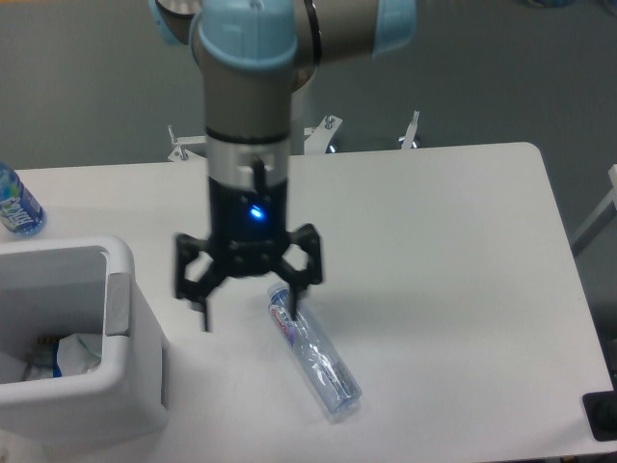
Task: Place the trash in the trash can
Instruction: 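Move the open gripper over the clear water bottle and lower it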
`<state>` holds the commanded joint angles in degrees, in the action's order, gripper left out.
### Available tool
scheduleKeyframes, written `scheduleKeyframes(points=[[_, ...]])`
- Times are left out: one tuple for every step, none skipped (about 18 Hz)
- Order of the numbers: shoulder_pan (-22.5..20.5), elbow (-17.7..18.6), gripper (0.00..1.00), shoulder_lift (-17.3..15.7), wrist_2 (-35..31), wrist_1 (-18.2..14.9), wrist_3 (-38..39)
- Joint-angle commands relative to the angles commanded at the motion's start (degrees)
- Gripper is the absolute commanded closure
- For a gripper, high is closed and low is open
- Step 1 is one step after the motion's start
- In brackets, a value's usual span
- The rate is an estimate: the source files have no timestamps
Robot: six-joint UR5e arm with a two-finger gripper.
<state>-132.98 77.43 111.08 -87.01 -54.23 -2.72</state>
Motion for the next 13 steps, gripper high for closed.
scheduleKeyframes(points=[[-0.26, 0.00, 0.00, 1.32, -0.09, 0.00, -0.09], [-1.22, 0.09, 0.00, 2.72, -0.09, 0.00, -0.09], [-2.45, 0.00, 0.00, 4.22, 0.35, -0.09, -0.09], [-3.07, 0.09, 0.00, 5.80, 0.52, 0.00, -0.52], [-3.25, -0.17, 0.00, 7.64, 0.53, 0.00, -1.31], [-3.69, -0.52, 0.00, 9.31, 0.61, 0.00, -2.19], [-3.95, -0.79, 0.00, 10.55, 0.61, 0.00, -2.63], [-4.04, -0.79, 0.00, 11.43, 0.61, 0.00, -2.81], [-4.22, -0.70, 0.00, 12.13, 0.61, 0.00, -2.99], [-4.31, -0.44, 0.00, 12.66, 0.61, -0.09, -3.08], [-4.31, -0.09, 0.00, 12.84, 0.61, 0.00, -3.08], [-4.31, 0.00, 0.00, 13.37, 0.61, 0.00, -2.99], [-4.22, 0.09, 0.01, 13.89, 0.27, 0.00, -2.99]])
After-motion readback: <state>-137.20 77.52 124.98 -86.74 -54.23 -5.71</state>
